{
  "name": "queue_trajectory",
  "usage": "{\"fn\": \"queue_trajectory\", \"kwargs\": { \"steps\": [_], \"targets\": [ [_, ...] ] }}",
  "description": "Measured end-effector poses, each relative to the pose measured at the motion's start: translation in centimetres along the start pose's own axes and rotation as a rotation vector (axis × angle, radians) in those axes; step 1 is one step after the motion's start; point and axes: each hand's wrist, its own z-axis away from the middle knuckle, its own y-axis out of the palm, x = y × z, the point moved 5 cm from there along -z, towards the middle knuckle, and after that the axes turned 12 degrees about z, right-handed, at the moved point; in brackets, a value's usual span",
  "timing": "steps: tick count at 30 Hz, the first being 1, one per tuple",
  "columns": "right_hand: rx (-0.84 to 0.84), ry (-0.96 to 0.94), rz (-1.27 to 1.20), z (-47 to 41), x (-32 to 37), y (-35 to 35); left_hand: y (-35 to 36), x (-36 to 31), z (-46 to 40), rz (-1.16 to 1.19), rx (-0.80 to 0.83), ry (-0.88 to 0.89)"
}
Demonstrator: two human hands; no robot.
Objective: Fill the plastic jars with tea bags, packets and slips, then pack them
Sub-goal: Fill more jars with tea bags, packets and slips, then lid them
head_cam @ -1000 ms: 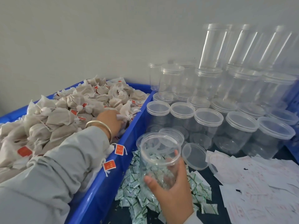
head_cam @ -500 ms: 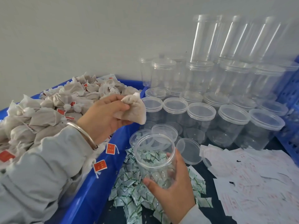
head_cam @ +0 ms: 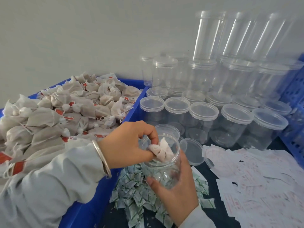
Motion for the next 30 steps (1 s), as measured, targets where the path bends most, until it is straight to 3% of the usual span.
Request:
{"fn": "queue_trajectory", "kwargs": {
  "steps": [6, 10, 12, 14, 18, 20, 22, 30],
  "targets": [
    [-0.005, -0.013, 0.010, 0.1, 0.1, -0.1, 0.2, 0.5, 0.0, 0.008, -0.007, -0.009],
    [-0.050, -0.021, 0.054, 0.3, 0.2, -0.8, -2.8, 1.4, -0.5, 0.000, -0.248, -0.051],
    [-0.037, -0.008, 0.052, 0.3, 0.3, -0.8, -5.0, 3.0, -0.8, -0.063, -0.374, -0.140],
    [-0.026, -0.004, 0.045, 0.4, 0.4, -0.8, -6.6, 5.3, -0.8, -0.195, -0.401, -0.283],
    [-0.016, -0.014, 0.063, 0.6, 0.7, -0.7, -6.7, 9.2, -0.7, -0.505, -0.200, -0.639],
    [-0.012, -0.012, 0.062, 0.6, 0.8, -0.7, -5.3, 10.0, -0.8, -0.621, 0.026, -0.713],
    [-0.003, -0.006, 0.055, 0.6, 0.9, -0.7, -4.5, 10.7, -0.8, -0.642, 0.131, -0.701],
    [0.047, 0.018, 0.063, 0.8, 0.8, -0.3, -4.9, 10.9, -1.4, -0.554, -0.016, -0.745]
  ]
}}
